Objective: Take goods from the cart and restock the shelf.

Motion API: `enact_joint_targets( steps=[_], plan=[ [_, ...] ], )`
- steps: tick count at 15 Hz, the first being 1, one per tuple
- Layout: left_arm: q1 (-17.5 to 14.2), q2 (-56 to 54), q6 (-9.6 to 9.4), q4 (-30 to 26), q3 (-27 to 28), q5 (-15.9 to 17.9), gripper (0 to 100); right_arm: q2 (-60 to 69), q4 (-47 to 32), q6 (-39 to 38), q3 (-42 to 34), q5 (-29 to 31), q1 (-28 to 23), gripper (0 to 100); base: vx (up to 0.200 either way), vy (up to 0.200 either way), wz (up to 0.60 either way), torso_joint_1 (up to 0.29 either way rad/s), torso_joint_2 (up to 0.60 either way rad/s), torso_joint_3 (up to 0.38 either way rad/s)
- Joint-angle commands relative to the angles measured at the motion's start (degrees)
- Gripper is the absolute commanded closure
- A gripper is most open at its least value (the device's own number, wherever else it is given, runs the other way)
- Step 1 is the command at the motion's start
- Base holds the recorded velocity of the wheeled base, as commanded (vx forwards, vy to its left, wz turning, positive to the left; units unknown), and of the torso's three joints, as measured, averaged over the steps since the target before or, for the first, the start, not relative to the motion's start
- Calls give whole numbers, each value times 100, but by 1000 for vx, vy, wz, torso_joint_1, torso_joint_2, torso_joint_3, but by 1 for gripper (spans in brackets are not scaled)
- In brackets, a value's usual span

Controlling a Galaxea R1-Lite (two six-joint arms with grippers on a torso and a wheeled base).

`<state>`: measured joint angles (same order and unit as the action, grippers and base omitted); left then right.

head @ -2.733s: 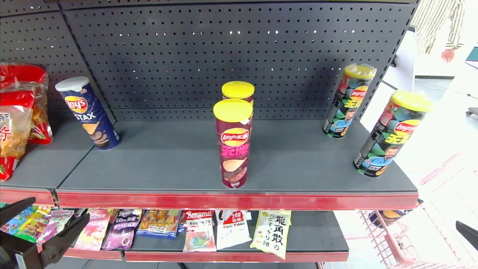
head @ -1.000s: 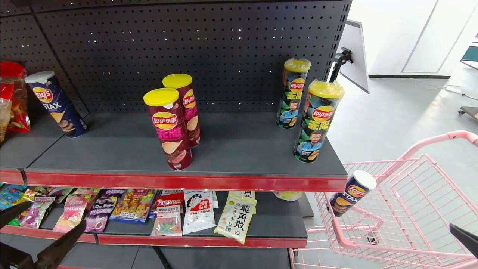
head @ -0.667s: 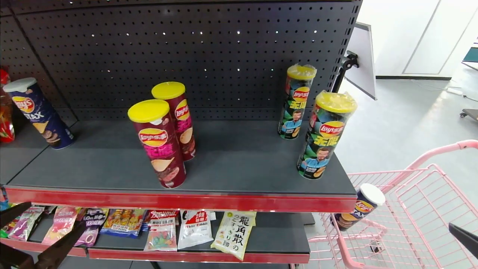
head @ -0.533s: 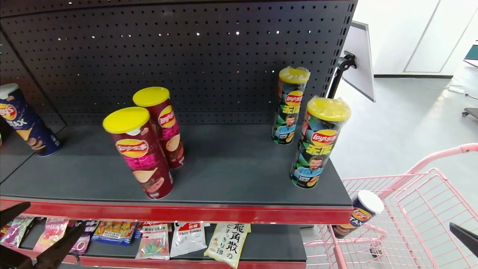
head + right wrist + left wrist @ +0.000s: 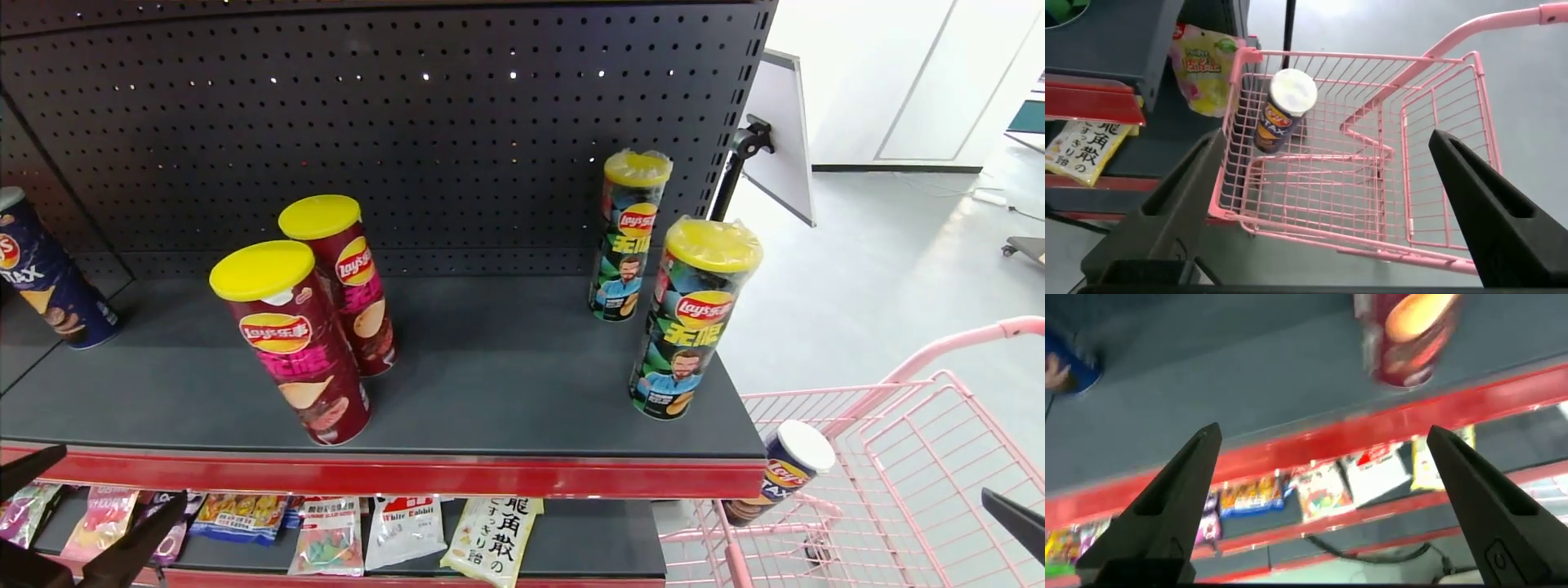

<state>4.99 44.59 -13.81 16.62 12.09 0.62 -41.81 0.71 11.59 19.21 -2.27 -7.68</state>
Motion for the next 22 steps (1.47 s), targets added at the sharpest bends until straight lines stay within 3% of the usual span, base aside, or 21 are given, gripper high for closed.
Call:
enact_joint_targets(
  steps=[1,8,10,14,20,22],
  plan=[
    [2,6,-7,8,4,-1,0,-20,8,1,-5,-2,-5,0,0,-200,0,-2,-2,2],
    [11,-56,-34,17,-49,8,0,-64,8,1,-23,-2,3,0,0,-200,0,4,2,3],
    [11,-126,-131,8,-146,17,0,-64,8,1,-40,-2,3,0,0,0,0,0,0,0],
    [11,-179,-131,8,-207,8,0,-143,26,1,-32,-11,-5,0,0,0,0,0,0,0],
    [11,-179,-139,8,-216,17,0,-187,26,1,-23,-19,3,0,-200,0,0,2,0,1],
    [11,-179,-139,8,-216,17,0,-187,26,-8,-23,-19,3,0,0,0,0,0,0,0]
  ],
)
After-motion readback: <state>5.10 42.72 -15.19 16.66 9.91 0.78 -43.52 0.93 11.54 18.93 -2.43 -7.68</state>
